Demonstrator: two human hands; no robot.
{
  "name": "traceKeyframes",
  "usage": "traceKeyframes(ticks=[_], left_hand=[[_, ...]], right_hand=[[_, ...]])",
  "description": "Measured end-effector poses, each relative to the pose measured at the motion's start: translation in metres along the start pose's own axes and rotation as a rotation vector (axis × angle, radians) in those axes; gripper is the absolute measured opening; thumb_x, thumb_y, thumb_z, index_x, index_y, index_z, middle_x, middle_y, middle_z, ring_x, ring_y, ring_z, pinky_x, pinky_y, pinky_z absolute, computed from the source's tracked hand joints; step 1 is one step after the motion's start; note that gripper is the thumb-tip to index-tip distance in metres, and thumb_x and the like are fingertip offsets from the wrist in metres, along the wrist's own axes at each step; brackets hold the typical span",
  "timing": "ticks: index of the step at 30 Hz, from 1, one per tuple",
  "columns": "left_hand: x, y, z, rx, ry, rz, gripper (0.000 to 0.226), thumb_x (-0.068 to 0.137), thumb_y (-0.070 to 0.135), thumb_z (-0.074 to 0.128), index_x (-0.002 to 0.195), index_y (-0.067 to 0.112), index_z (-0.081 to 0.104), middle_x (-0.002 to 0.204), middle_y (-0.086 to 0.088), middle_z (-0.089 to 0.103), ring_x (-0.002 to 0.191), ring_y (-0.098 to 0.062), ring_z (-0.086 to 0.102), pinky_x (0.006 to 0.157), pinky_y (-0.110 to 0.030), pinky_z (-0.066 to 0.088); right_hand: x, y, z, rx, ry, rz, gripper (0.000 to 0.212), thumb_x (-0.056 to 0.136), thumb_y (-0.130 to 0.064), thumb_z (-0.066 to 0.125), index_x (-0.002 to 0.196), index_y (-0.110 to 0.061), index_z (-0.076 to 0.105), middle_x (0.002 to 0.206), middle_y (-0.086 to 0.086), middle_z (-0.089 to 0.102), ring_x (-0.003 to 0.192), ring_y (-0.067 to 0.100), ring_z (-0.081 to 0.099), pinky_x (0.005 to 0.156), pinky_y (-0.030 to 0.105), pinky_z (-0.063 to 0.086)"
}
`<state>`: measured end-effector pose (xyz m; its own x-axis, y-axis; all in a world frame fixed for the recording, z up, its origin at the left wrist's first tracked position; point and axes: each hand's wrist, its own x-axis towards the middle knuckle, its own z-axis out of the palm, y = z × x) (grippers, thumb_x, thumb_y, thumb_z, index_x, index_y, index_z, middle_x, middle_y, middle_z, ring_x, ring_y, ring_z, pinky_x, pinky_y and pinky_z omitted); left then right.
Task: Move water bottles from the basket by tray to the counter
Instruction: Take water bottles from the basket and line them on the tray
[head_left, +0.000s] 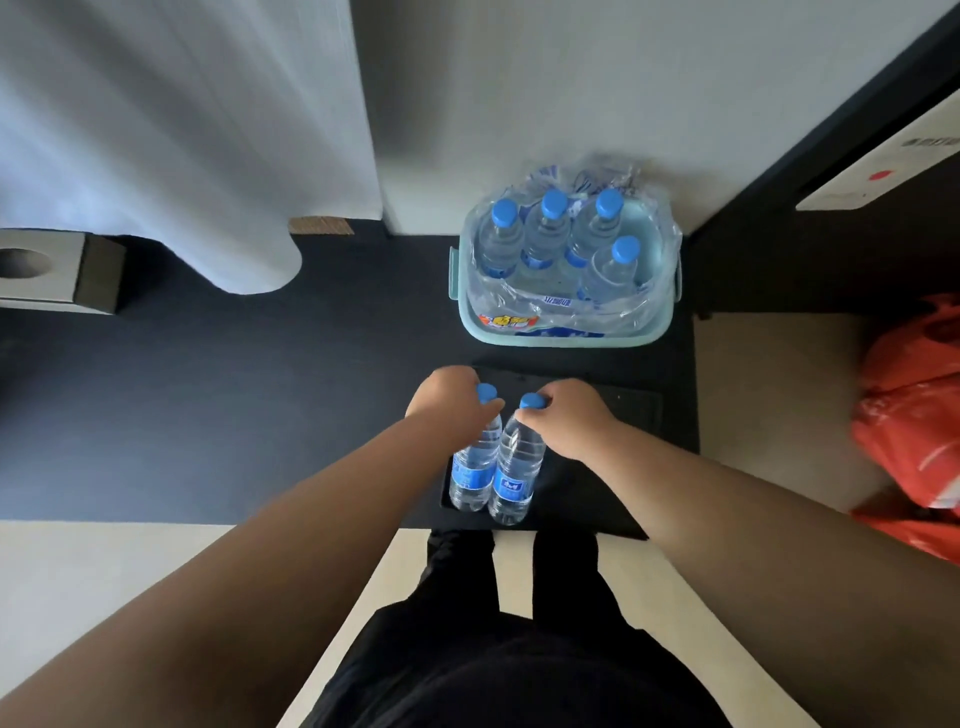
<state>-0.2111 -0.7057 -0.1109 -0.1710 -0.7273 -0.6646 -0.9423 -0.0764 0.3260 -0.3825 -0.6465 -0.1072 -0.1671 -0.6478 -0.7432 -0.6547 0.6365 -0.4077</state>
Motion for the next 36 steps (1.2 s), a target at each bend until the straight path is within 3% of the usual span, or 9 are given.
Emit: traceKeyframes(ticks=[8, 15, 19, 24, 30, 32, 36], left_hand=[[0.053, 0.003, 0.018, 0.093, 0.024, -0.054, 0.033, 0.087, 0.055, 0.065, 0.084, 0.023, 0.057, 0.082, 0.005, 0.061, 0.07, -0.016, 0.06, 0.055, -0.029, 0.04], [0.092, 0.004, 0.039, 0.108, 0.029, -0.109, 0.037, 0.077, 0.059, 0.066, 0.074, 0.023, 0.062, 0.061, 0.009, 0.068, 0.058, -0.014, 0.066, 0.05, -0.025, 0.043], [0.104, -0.003, 0.047, 0.136, 0.029, -0.142, 0.037, 0.084, 0.058, 0.06, 0.081, 0.022, 0.065, 0.066, 0.006, 0.07, 0.063, -0.017, 0.068, 0.054, -0.027, 0.047], [0.097, -0.009, 0.048, 0.188, 0.053, -0.133, 0.034, 0.091, 0.056, 0.054, 0.089, 0.022, 0.058, 0.076, 0.003, 0.064, 0.065, -0.02, 0.061, 0.052, -0.028, 0.039], [0.062, -0.012, 0.03, 0.156, 0.063, -0.104, 0.03, 0.09, 0.053, 0.048, 0.088, 0.025, 0.058, 0.077, 0.005, 0.066, 0.065, -0.019, 0.063, 0.055, -0.03, 0.046], [0.05, -0.009, 0.017, 0.16, 0.084, -0.093, 0.032, 0.089, 0.056, 0.049, 0.085, 0.025, 0.055, 0.076, 0.007, 0.061, 0.062, -0.015, 0.057, 0.052, -0.028, 0.039], [0.029, 0.006, -0.019, 0.152, 0.136, -0.06, 0.027, 0.085, 0.053, 0.054, 0.083, 0.026, 0.054, 0.076, 0.01, 0.058, 0.061, -0.013, 0.054, 0.051, -0.027, 0.036]], right_hand=[[0.061, 0.002, 0.012, -0.008, 0.048, 0.127, 0.038, 0.09, -0.048, 0.063, 0.074, -0.015, 0.072, 0.064, 0.001, 0.067, 0.057, 0.016, 0.061, 0.048, 0.027, 0.035], [0.104, 0.014, 0.036, 0.033, 0.134, 0.228, 0.044, 0.087, -0.055, 0.066, 0.076, -0.014, 0.062, 0.064, 0.001, 0.06, 0.057, 0.018, 0.058, 0.046, 0.026, 0.031], [0.117, 0.015, 0.044, -0.015, 0.123, 0.236, 0.05, 0.092, -0.059, 0.061, 0.079, -0.01, 0.063, 0.062, 0.0, 0.055, 0.06, 0.021, 0.055, 0.048, 0.027, 0.03], [0.104, 0.012, 0.043, -0.019, 0.12, 0.213, 0.046, 0.094, -0.055, 0.057, 0.073, -0.015, 0.059, 0.045, -0.004, 0.055, 0.047, 0.011, 0.053, 0.043, 0.024, 0.028], [0.064, 0.011, 0.021, -0.17, 0.045, 0.11, 0.036, 0.098, -0.051, 0.05, 0.094, -0.019, 0.064, 0.084, 0.0, 0.066, 0.074, 0.018, 0.063, 0.058, 0.03, 0.045], [0.05, 0.005, 0.008, -0.203, 0.05, 0.071, 0.033, 0.098, -0.05, 0.051, 0.098, -0.019, 0.064, 0.091, -0.001, 0.067, 0.084, 0.021, 0.066, 0.072, 0.035, 0.055], [0.024, -0.013, -0.027, -0.271, 0.07, -0.034, 0.036, 0.1, -0.048, 0.049, 0.102, -0.016, 0.066, 0.098, 0.001, 0.069, 0.094, 0.024, 0.065, 0.083, 0.039, 0.056]])
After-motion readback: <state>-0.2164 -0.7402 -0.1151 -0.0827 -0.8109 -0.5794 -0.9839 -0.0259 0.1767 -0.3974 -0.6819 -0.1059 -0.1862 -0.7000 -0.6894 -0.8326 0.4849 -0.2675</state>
